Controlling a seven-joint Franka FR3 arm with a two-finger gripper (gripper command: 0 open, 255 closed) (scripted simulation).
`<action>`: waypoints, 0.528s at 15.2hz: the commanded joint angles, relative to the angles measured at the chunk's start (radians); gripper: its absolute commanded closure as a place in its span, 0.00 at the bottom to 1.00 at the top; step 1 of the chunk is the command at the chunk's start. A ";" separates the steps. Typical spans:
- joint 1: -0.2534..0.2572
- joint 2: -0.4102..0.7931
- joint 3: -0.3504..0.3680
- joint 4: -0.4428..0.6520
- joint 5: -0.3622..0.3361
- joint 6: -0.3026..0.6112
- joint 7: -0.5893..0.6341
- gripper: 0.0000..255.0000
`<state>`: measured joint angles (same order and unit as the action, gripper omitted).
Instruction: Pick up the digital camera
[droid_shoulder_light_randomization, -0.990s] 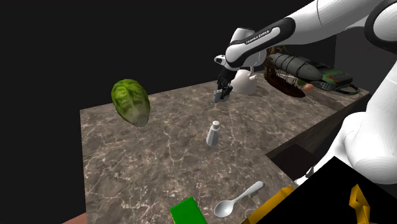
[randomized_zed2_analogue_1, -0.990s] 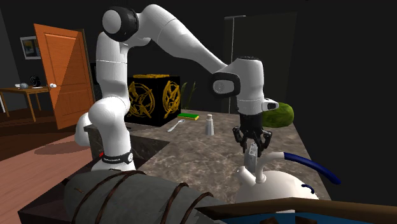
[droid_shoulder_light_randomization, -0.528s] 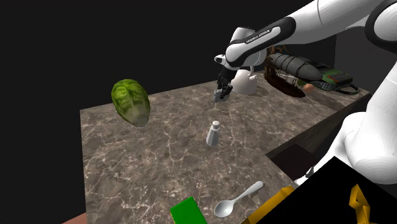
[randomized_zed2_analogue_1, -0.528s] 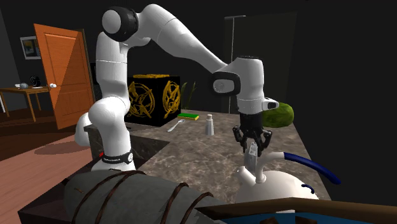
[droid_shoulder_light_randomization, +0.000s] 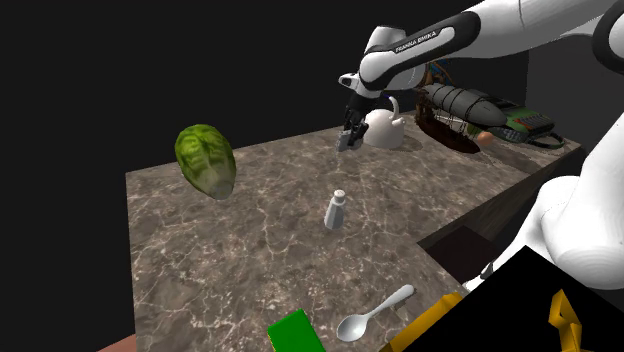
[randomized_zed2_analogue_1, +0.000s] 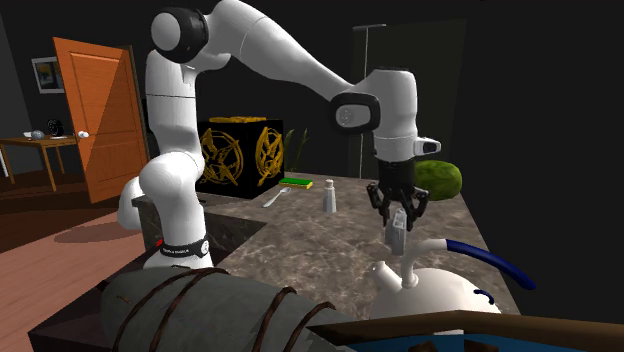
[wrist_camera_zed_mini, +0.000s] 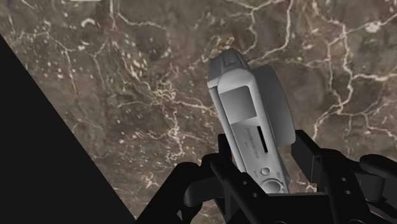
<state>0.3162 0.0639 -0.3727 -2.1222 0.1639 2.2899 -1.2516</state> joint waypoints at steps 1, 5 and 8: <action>0.002 -0.016 0.000 0.012 -0.012 -0.026 0.011 1.00; 0.002 -0.040 -0.001 0.041 -0.028 -0.076 0.026 1.00; 0.003 -0.046 -0.001 0.050 -0.033 -0.091 0.030 1.00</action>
